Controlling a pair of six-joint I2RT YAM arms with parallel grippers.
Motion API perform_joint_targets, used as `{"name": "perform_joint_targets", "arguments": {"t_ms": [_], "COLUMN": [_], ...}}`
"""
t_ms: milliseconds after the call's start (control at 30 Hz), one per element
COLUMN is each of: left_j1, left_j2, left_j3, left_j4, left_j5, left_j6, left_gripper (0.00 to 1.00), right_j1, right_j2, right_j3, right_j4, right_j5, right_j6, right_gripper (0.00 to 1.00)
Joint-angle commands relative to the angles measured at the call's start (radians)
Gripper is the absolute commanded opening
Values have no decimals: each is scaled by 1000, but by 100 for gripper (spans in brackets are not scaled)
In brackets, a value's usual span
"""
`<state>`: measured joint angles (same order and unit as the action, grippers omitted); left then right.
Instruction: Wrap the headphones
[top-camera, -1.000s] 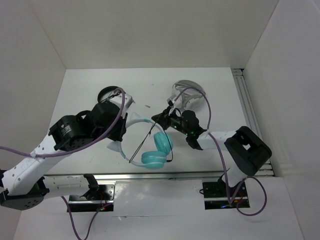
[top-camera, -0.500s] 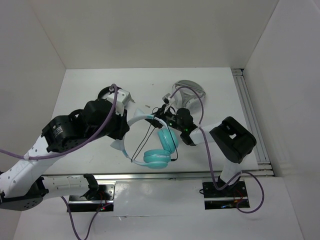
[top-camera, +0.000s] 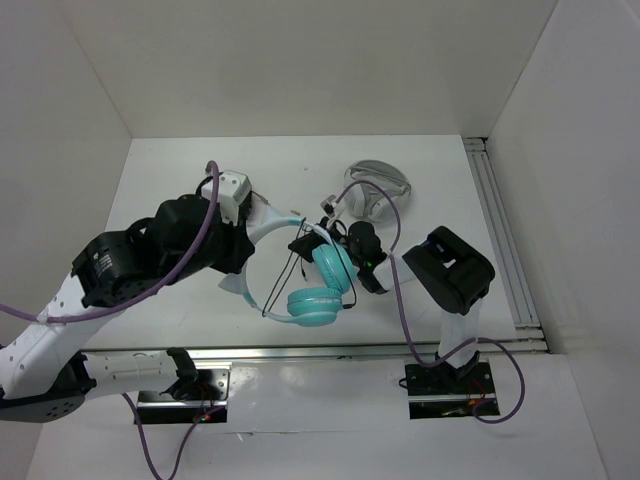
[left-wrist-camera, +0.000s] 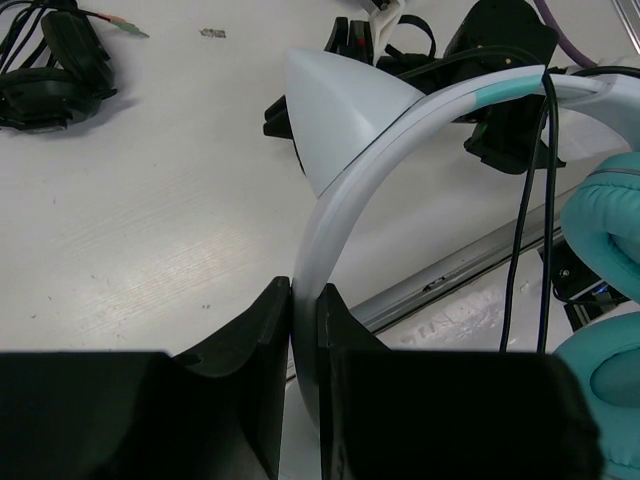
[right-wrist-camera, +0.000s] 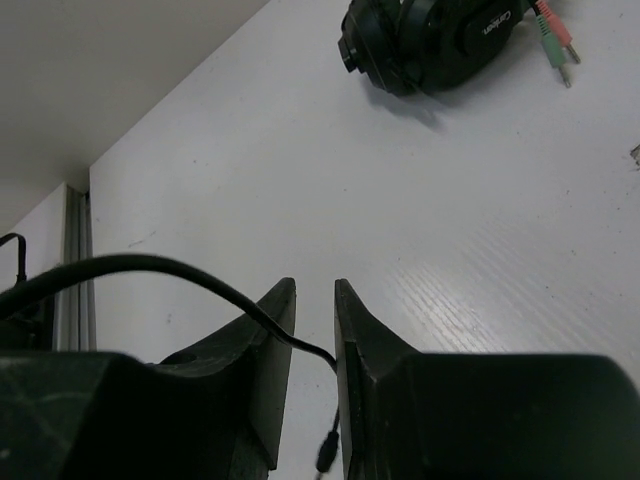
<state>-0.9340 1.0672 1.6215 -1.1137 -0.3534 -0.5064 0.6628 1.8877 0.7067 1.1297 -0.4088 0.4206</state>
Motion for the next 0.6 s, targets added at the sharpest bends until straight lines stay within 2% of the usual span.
{"name": "perform_joint_targets", "arguments": {"t_ms": [0,367,500,567], "left_j1": [-5,-5,-5,-5], "left_j2": [-38,-38,-38,-38], "left_j3": [48,55,34,23], "left_j4": [98,89,98,98], "left_j5": [-18,-27,-27,-27], "left_j6": [-64,-73,-73,-73], "left_gripper": [0,0,0,0], "right_j1": [-6,14,14,14], "right_j2": [34,132,143,134], "right_j3": [14,-36,-36,-45], "right_j4": [113,223,232,220], "right_j5": [-34,-65,-24,1], "right_j6": [23,67,76,66], "right_gripper": [29,32,33,37]}}
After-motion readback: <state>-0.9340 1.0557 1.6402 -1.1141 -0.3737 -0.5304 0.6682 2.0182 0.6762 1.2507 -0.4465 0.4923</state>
